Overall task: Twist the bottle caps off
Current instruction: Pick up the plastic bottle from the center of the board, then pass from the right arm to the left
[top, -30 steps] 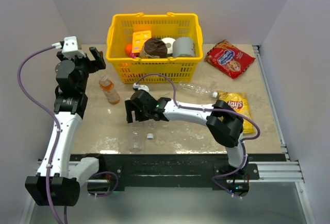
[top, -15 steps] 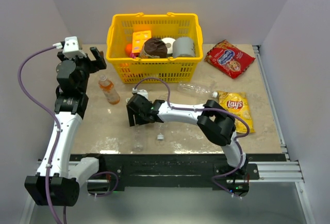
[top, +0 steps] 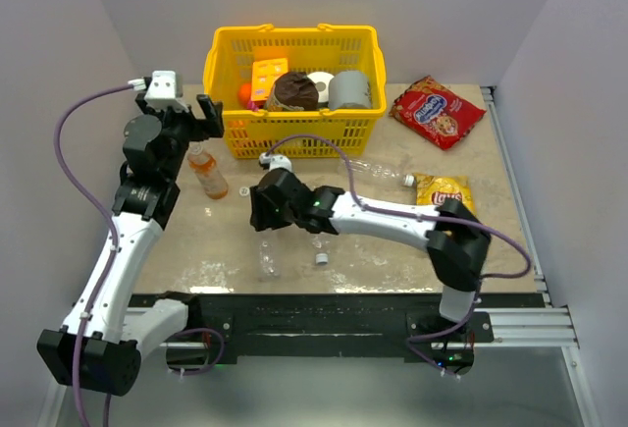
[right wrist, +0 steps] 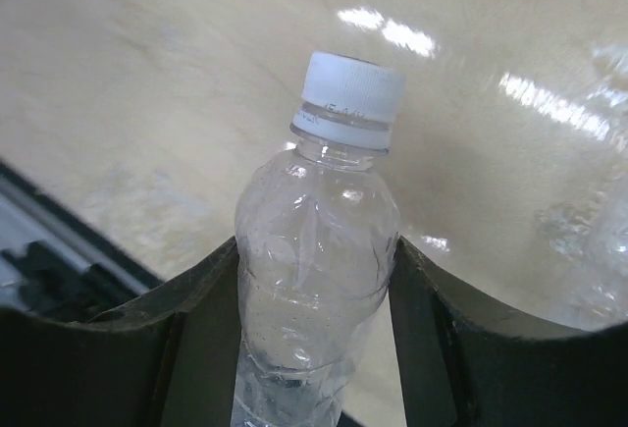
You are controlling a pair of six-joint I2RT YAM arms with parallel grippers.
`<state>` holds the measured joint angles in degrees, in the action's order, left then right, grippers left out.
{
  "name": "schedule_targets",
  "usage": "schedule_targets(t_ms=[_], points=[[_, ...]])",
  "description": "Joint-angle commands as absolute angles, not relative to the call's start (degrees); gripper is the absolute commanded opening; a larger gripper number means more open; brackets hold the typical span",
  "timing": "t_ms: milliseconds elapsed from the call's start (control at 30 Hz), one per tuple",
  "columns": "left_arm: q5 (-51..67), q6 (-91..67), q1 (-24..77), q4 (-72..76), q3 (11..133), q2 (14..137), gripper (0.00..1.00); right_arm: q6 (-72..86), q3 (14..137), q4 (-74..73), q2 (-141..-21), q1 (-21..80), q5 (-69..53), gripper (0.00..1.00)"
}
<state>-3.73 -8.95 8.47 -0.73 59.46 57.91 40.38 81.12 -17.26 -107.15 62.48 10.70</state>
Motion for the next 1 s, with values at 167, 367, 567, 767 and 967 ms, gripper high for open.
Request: schedule_targets(t_ms=[167,367,567,767,967], points=[[12.45,-6.77,19.15,-1.74,72.92,63.53,0.89,32.79,71.99,-1.6,-84.93,51.78,3.09,0.38],[33.0,-13.33,22.68,4.02,75.6,70.05,0.89,28.3,71.54,6.76,-79.02,41.76,-1.57,0.38],[44.35,-18.97,22.68,13.26,68.56,69.78,0.93,27.86,70.23,15.19,-78.31,35.34,-4.48,0.38],[46.93,-23.11,22.68,17.23,64.25,71.28,0.94,25.58,63.12,27.05,-74.8,33.75,-3.6,0.37],[46.59,-25.4,22.68,18.11,63.64,73.82,0.95,25.93,55.29,37.78,-71.72,33.75,-4.04,0.38]])
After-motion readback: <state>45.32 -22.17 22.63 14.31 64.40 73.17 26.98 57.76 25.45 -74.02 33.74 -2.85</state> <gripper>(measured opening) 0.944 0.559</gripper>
